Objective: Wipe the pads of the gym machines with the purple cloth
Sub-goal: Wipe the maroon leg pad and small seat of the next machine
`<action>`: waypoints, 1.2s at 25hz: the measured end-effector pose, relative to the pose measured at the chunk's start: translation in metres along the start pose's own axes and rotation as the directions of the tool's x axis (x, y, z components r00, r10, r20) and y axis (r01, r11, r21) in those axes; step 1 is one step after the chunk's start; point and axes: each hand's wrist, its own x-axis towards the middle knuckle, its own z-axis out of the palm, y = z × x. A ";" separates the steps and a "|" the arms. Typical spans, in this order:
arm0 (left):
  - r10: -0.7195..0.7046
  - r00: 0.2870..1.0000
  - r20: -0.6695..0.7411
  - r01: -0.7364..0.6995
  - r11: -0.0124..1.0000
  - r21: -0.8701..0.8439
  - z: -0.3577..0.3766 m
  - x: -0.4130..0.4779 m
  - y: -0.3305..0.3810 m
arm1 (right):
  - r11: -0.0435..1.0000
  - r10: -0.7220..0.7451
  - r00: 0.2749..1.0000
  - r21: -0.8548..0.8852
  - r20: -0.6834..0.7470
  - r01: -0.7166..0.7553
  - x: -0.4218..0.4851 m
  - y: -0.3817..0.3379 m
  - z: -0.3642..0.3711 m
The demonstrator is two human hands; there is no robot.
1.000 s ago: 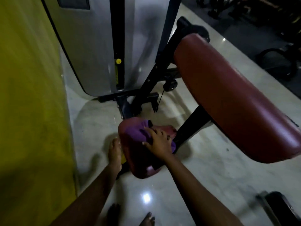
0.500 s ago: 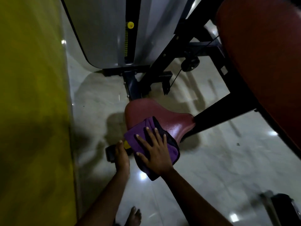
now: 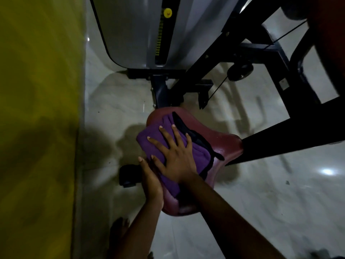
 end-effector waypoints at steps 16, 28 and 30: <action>0.276 0.949 -0.153 -0.143 0.808 0.572 0.008 -0.012 -0.003 | 0.993 0.116 0.992 0.016 -0.057 -0.116 0.030 0.048 -0.009; 0.316 0.945 -0.087 -0.189 0.744 0.641 0.008 -0.022 0.002 | 0.548 0.835 0.508 0.400 -0.211 -0.735 -0.032 0.124 -0.015; 0.321 0.944 -0.080 -0.194 0.733 0.652 0.008 -0.023 0.003 | 0.328 0.941 0.313 0.580 -0.129 -0.746 -0.039 0.112 -0.009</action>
